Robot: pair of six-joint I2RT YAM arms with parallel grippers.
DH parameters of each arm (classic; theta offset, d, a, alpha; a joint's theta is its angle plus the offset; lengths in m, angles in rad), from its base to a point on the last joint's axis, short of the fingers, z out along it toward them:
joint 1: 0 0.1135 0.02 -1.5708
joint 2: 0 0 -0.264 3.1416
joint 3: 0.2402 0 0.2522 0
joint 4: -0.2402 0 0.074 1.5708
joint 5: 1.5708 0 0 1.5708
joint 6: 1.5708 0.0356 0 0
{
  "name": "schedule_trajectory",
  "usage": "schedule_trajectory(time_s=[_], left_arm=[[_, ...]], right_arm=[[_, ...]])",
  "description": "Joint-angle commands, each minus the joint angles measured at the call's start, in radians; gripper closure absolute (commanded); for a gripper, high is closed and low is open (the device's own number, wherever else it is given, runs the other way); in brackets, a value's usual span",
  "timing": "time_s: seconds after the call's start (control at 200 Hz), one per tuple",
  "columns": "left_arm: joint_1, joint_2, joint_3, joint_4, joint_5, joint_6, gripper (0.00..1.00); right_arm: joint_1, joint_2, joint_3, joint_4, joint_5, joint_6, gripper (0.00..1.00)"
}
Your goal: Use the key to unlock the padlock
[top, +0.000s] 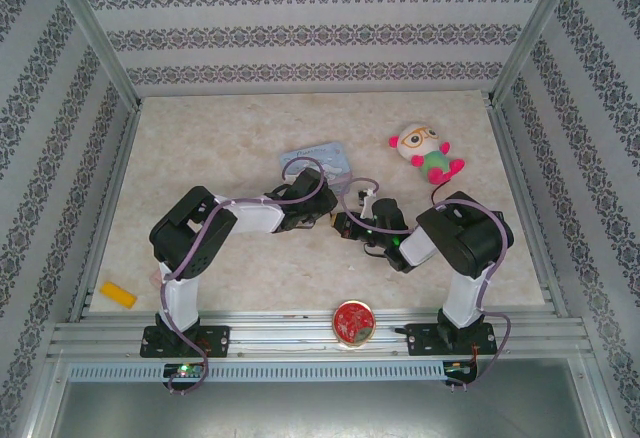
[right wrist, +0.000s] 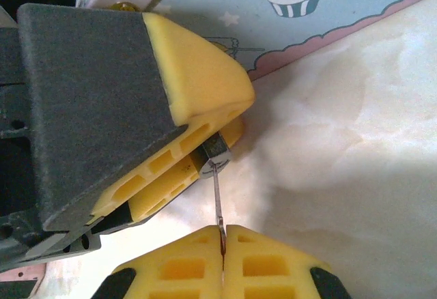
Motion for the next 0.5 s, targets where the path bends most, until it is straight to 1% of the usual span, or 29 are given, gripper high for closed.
schedule_trajectory(time_s=[0.0, 0.23, 0.495], left_arm=[[-0.019, -0.027, -0.022, 0.002, 0.083, -0.027, 1.00], [-0.019, -0.030, -0.027, 0.005, 0.084, -0.030, 1.00], [-0.019, -0.034, -0.028, 0.015, 0.084, -0.038, 1.00]], right_arm=[[-0.019, -0.011, 0.027, 0.160, -0.012, 0.009, 1.00], [-0.052, -0.022, 0.013, 0.157, -0.017, 0.018, 1.00], [-0.060, -0.013, 0.017, 0.141, -0.030, 0.022, 1.00]])
